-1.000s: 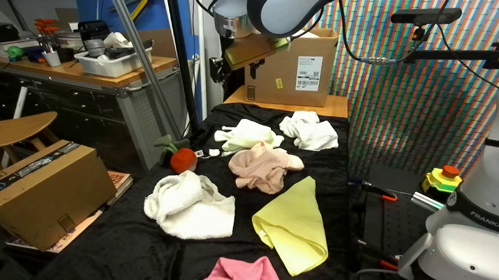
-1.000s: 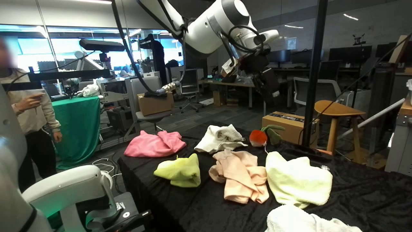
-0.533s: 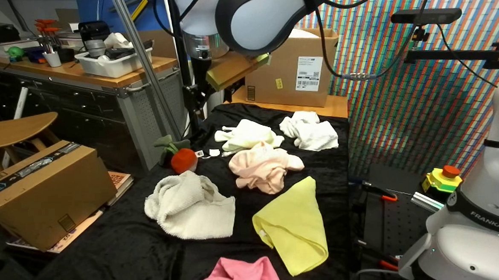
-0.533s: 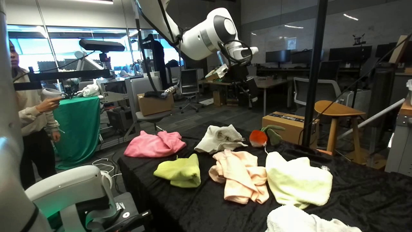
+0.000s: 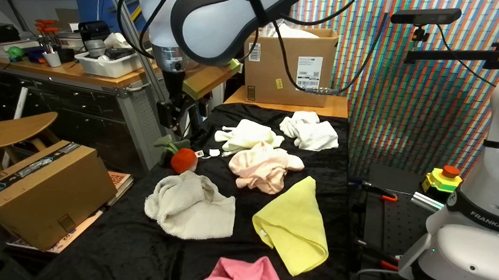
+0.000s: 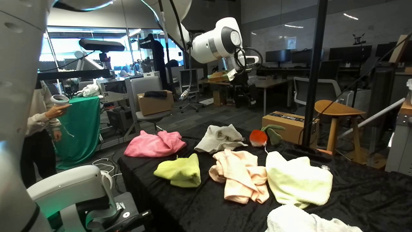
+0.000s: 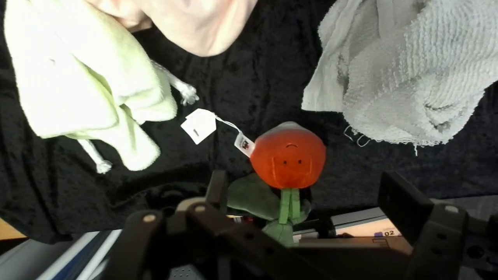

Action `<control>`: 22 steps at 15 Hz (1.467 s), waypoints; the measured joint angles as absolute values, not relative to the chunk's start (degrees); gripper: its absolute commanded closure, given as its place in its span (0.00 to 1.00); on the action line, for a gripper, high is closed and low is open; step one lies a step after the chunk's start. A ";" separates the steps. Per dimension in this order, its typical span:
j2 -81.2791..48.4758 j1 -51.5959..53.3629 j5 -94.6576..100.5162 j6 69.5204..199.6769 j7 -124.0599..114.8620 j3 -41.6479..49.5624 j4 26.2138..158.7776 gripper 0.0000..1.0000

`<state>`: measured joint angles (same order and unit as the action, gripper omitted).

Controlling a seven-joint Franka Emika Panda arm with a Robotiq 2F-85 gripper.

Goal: Pick up the clothes and toy from the table and stack them on each other.

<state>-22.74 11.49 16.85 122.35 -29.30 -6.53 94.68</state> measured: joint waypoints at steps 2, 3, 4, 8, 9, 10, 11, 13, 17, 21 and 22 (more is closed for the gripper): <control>-25.34 11.46 14.02 121.92 -26.52 -6.32 91.93 0.00; -26.61 11.42 12.55 121.70 -25.18 -6.23 90.71 0.00; -27.84 11.40 11.31 121.37 -24.08 -6.15 89.56 0.00; -32.45 11.40 7.93 119.48 -21.48 -5.71 85.23 0.00; -33.52 11.39 7.31 119.17 -21.03 -5.59 84.24 0.00; -34.51 11.38 6.81 118.68 -20.67 -5.51 83.27 0.00; -35.50 11.35 6.16 118.28 -20.26 -5.42 82.34 0.00; -37.45 11.22 4.92 117.30 -19.31 -5.34 80.47 0.00; -41.00 10.84 2.64 115.37 -17.80 -5.20 77.11 0.00; -43.41 10.48 1.33 113.95 -16.70 -5.19 74.60 0.00; -43.92 10.41 1.28 113.85 -16.51 -5.16 74.17 0.00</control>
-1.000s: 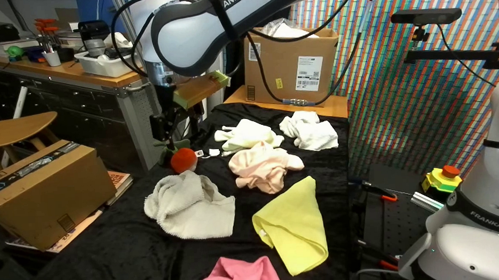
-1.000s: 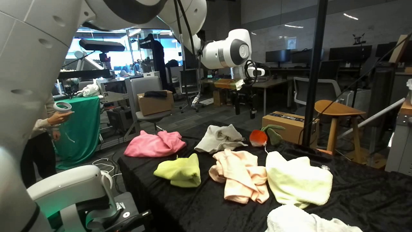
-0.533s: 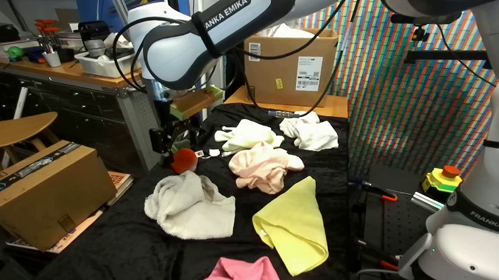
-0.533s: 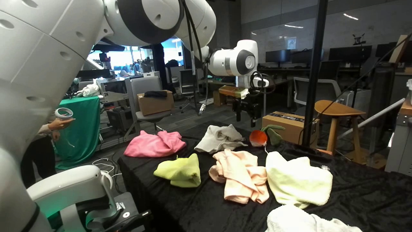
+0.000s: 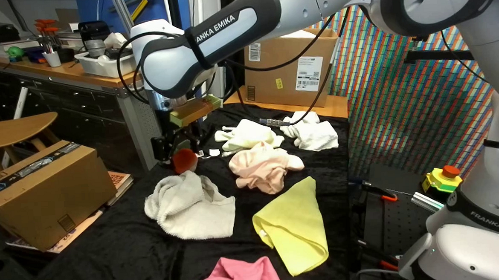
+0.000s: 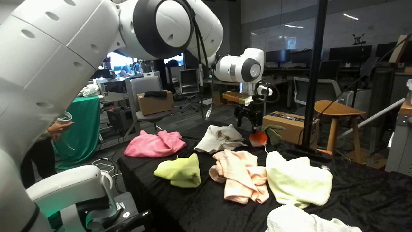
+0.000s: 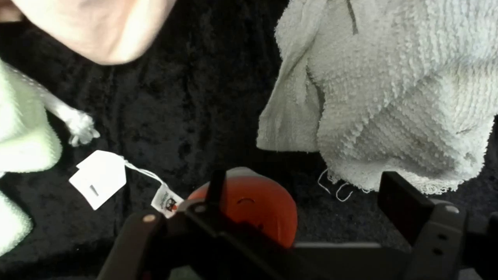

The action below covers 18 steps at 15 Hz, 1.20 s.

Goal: Pick up the clothes and toy from the table and stack them on each other.

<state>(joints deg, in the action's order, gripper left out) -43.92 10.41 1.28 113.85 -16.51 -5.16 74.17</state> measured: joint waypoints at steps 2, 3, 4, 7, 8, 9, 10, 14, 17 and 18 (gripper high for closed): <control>-44.82 10.32 1.22 113.72 -16.12 -5.16 73.34 0.00; -45.21 10.30 1.20 113.71 -15.91 -5.16 73.02 0.00; -45.60 10.29 1.20 113.71 -15.74 -5.16 72.70 0.00; -46.83 10.30 1.20 113.72 -15.51 -4.98 71.72 0.03; -47.19 10.30 1.20 113.72 -15.44 -4.87 71.47 0.27; -47.54 10.30 1.20 113.72 -15.35 -4.74 71.21 0.28; -47.89 10.31 1.20 113.72 -15.28 -4.58 70.92 0.31; -48.31 10.36 1.20 113.73 -15.11 -3.81 70.66 0.62; -48.32 10.45 1.26 113.73 -15.11 -3.08 70.39 0.85; -48.32 10.49 1.29 113.73 -15.11 -2.81 70.24 0.90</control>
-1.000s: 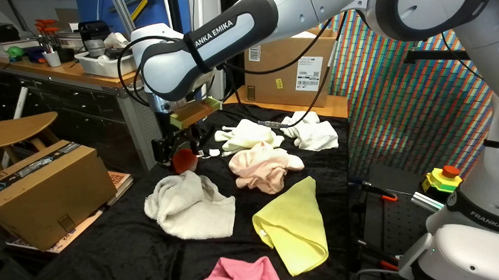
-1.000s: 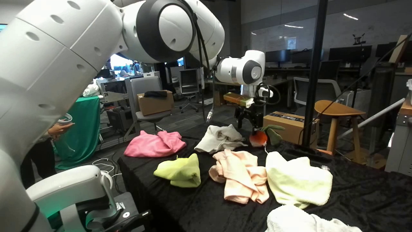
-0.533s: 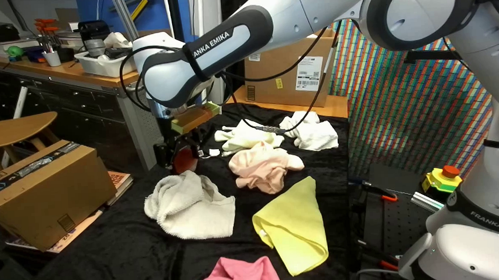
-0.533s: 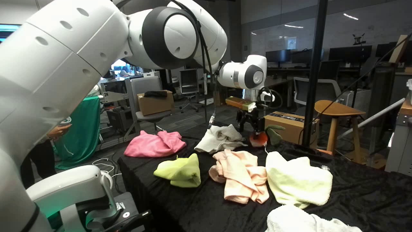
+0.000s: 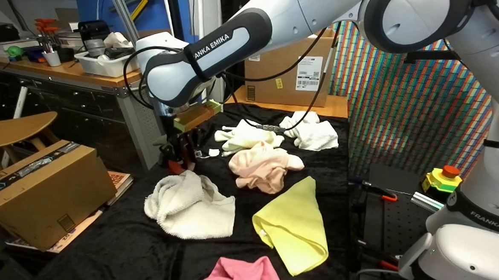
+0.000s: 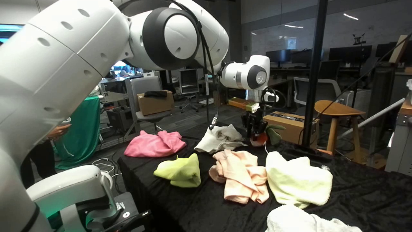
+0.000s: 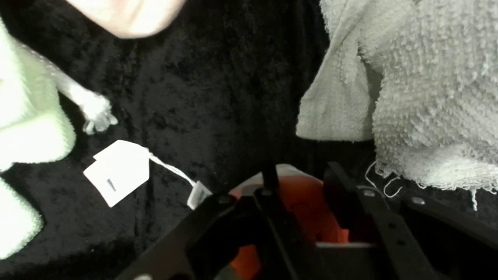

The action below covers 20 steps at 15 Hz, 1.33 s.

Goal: Pick up the clothes and toy from the table and stack them on each other.

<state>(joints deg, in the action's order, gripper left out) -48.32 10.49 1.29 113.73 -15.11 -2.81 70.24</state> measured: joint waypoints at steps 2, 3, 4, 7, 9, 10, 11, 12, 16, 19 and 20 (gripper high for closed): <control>-48.32 10.52 1.54 113.76 -15.12 -2.35 69.97 0.94; -48.33 10.52 1.67 113.77 -15.12 -2.12 69.84 0.96; -48.33 10.53 1.79 113.78 -15.13 -1.88 69.68 0.94; -48.33 10.54 1.99 113.78 -15.17 -1.04 69.41 0.93; -48.33 10.52 2.12 113.78 -15.27 -0.16 69.42 0.94; -48.32 10.50 2.16 113.78 -15.38 0.38 69.42 0.96; -48.30 10.47 2.22 113.81 -15.53 0.96 69.43 0.95; -48.23 10.41 2.32 113.88 -15.76 1.60 69.52 0.97; -46.73 9.80 3.31 114.41 -17.86 4.03 71.23 0.96; -43.40 8.98 3.95 115.94 -20.19 5.89 75.36 0.97; -41.96 8.68 4.14 116.68 -21.13 6.50 77.26 0.97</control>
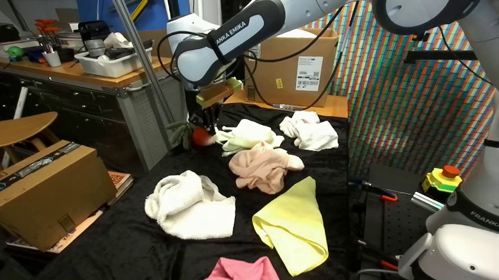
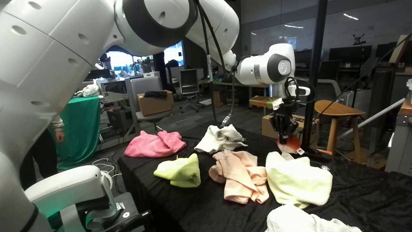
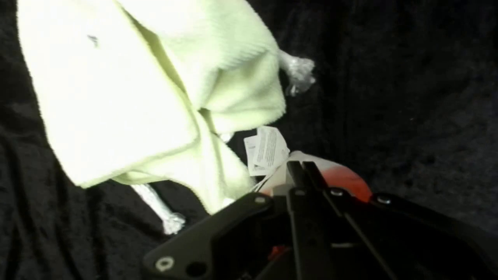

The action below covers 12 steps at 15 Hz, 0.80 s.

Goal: Pick up the clothes and toy from the table and stack them on each other.

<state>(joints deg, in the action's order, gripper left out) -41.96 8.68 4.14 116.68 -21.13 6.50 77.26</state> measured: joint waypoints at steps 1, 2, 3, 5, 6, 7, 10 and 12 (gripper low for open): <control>-40.30 8.34 4.26 117.51 -22.07 7.10 79.44 0.97; -38.45 8.03 4.35 118.37 -23.01 7.69 81.91 0.97; -36.46 7.78 4.56 119.16 -24.00 8.28 84.57 0.97; -32.38 7.41 5.73 120.50 -26.03 9.24 90.10 0.97; -30.35 7.34 6.37 121.00 -26.94 9.62 92.93 0.97; -28.23 7.32 7.14 121.31 -27.92 9.90 95.82 0.97; -21.80 7.28 8.93 122.40 -29.21 9.92 104.52 0.97; -17.16 7.29 10.27 122.99 -29.56 9.54 110.21 0.97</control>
<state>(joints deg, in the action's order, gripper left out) -17.16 7.29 10.27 122.99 -29.56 9.54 110.21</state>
